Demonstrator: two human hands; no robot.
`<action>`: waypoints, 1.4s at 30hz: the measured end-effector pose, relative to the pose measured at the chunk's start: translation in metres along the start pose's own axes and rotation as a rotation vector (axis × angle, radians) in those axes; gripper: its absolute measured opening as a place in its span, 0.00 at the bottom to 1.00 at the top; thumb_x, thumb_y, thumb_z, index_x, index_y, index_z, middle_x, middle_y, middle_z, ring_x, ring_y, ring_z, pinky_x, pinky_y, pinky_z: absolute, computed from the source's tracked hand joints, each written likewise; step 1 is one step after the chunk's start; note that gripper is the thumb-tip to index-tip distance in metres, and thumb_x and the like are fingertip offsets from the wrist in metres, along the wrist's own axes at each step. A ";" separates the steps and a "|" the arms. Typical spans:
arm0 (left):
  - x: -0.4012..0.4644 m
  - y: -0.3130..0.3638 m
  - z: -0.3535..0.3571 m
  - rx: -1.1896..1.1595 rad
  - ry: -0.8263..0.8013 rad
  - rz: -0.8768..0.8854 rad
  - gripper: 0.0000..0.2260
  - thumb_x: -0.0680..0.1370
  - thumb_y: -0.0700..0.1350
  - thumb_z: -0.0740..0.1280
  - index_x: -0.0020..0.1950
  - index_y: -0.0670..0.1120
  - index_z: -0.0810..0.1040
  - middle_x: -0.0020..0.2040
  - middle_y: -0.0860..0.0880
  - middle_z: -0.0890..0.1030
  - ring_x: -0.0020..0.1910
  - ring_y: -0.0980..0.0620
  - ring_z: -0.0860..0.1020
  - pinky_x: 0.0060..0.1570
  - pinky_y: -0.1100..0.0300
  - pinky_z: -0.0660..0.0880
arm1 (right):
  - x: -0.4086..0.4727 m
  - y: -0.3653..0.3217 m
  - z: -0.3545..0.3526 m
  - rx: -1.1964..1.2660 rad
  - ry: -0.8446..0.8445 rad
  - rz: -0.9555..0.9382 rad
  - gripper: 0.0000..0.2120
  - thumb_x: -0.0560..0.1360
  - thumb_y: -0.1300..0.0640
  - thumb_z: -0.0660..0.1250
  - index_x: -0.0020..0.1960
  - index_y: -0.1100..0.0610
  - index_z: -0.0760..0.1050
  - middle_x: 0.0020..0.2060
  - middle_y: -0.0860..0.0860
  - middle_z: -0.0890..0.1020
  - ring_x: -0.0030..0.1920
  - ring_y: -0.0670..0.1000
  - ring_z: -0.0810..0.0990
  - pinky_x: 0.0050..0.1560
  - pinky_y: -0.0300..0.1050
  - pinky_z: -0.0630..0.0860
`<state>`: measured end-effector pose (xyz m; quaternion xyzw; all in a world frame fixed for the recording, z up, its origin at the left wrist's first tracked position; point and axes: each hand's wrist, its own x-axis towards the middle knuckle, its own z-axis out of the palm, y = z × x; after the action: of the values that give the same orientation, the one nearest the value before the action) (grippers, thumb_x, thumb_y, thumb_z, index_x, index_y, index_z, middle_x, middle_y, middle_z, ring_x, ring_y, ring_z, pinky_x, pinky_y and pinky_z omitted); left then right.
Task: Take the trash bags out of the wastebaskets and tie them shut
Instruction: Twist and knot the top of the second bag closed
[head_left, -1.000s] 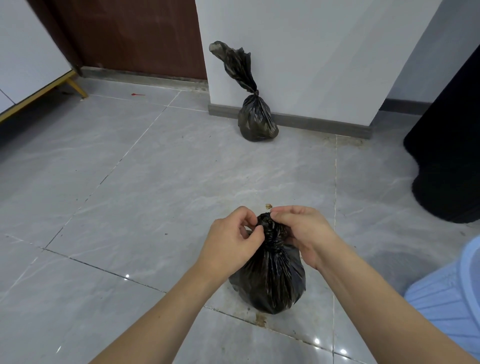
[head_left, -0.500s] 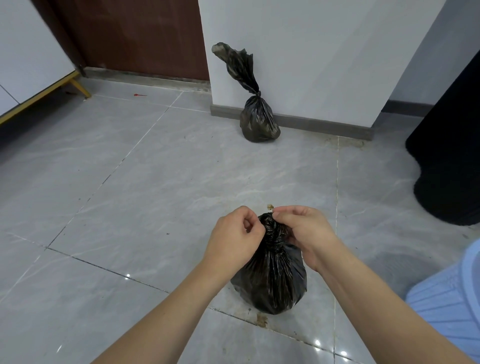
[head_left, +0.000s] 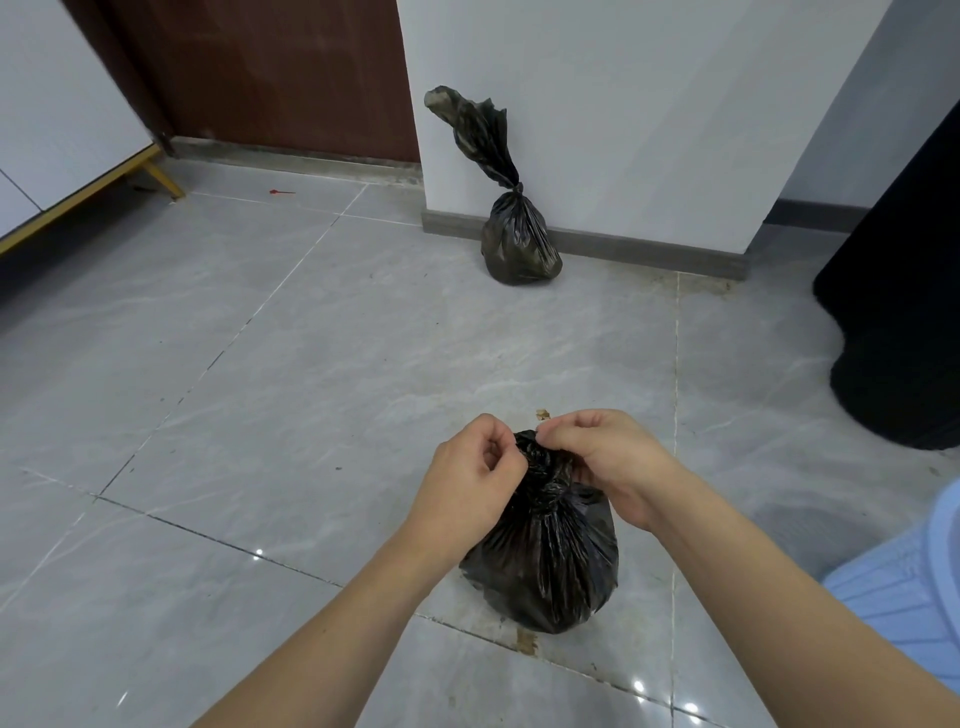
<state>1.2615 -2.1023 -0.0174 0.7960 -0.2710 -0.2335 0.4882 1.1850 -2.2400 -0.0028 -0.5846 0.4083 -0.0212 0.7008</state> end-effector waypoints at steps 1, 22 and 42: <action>0.000 0.000 0.000 -0.001 0.005 0.002 0.04 0.76 0.43 0.65 0.41 0.48 0.75 0.31 0.55 0.75 0.30 0.56 0.71 0.33 0.58 0.70 | 0.000 -0.001 0.000 -0.013 -0.011 -0.004 0.05 0.72 0.66 0.71 0.48 0.62 0.80 0.40 0.58 0.82 0.39 0.55 0.80 0.47 0.50 0.79; -0.010 -0.003 -0.006 0.141 0.097 0.351 0.03 0.76 0.39 0.65 0.48 0.47 0.75 0.39 0.53 0.76 0.37 0.51 0.74 0.35 0.62 0.72 | 0.005 -0.006 -0.007 0.135 -0.069 0.083 0.13 0.75 0.71 0.58 0.55 0.62 0.76 0.39 0.56 0.80 0.36 0.52 0.77 0.38 0.44 0.75; 0.001 0.002 0.007 -0.202 0.177 -0.064 0.02 0.74 0.40 0.71 0.42 0.46 0.79 0.33 0.53 0.81 0.34 0.56 0.79 0.40 0.56 0.78 | 0.000 -0.004 0.001 0.068 -0.041 -0.102 0.10 0.73 0.72 0.66 0.52 0.61 0.77 0.41 0.56 0.82 0.39 0.53 0.81 0.47 0.48 0.80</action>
<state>1.2569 -2.1085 -0.0185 0.7685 -0.1766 -0.2041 0.5801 1.1871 -2.2409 0.0002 -0.5806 0.3627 -0.0587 0.7266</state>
